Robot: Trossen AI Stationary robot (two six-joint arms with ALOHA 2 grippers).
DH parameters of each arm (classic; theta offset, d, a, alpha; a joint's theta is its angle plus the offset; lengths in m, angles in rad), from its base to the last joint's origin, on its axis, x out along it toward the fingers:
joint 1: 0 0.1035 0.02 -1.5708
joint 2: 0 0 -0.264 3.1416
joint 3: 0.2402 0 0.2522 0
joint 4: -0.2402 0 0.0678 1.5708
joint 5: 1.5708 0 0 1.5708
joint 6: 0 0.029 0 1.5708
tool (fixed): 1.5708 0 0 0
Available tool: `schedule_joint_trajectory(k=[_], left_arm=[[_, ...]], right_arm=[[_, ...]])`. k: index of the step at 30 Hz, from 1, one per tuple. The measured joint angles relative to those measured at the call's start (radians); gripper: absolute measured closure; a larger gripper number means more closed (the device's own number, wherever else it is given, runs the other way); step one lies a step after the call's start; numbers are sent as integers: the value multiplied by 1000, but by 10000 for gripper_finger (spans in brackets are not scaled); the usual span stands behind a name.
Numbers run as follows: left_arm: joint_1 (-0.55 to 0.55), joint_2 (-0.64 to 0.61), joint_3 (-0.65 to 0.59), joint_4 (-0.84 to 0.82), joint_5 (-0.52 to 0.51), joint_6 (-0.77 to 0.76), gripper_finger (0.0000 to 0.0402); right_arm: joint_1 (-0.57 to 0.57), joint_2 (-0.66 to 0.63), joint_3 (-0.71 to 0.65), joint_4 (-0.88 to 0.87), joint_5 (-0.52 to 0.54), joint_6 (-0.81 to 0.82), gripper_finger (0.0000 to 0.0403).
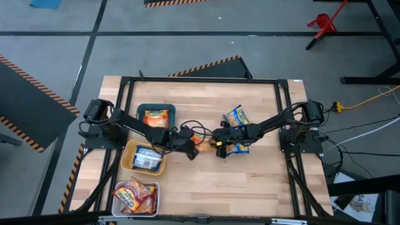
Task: Sort Maruchan noodles
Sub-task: Put the orange noodle pack into the blue bin
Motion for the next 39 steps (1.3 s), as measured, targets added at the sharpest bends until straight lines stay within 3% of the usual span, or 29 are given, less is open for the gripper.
schedule_joint_trajectory(k=[6, 17, 24, 39], left_arm=[[6, 0, -99, 208, 1, -90, 211], [6, 0, -182, 452, 15, -180, 210], [8, 0, -230, 708, -9, -219, 210], [16, 1, -230, 721, -15, -266, 220]], right_arm=[[0, 0, 0, 0, 0, 0, 221], [0, 0, -2, -3, 11, 0, 221], [0, 2, -2, 0, 10, 1, 221], [0, 4, -3, 41, 8, 1, 221]])
